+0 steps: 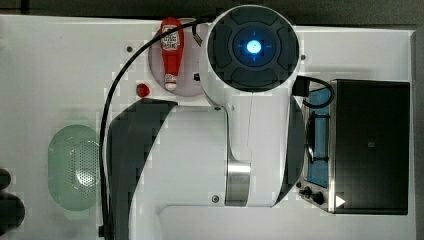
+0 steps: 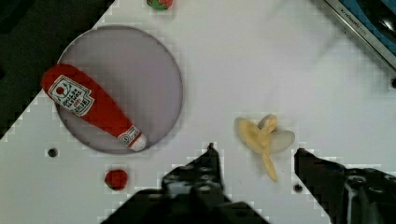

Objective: Pick Banana and place it in mug.

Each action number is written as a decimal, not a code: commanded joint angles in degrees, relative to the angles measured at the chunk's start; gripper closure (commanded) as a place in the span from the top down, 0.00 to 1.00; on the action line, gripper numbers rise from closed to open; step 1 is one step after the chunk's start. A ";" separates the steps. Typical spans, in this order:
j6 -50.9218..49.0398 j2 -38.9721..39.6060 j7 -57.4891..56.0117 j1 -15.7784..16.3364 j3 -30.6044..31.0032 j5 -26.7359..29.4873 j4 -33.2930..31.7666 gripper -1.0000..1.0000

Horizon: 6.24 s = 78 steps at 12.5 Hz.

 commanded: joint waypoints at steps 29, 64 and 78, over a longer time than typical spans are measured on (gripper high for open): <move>55.01 21.70 -43.97 -1.33 0.38 -0.09 -37.98 0.58; 25.30 6.29 2.04 0.69 26.15 6.55 -24.90 0.25; 38.61 12.43 12.57 1.52 26.43 1.01 -27.76 1.00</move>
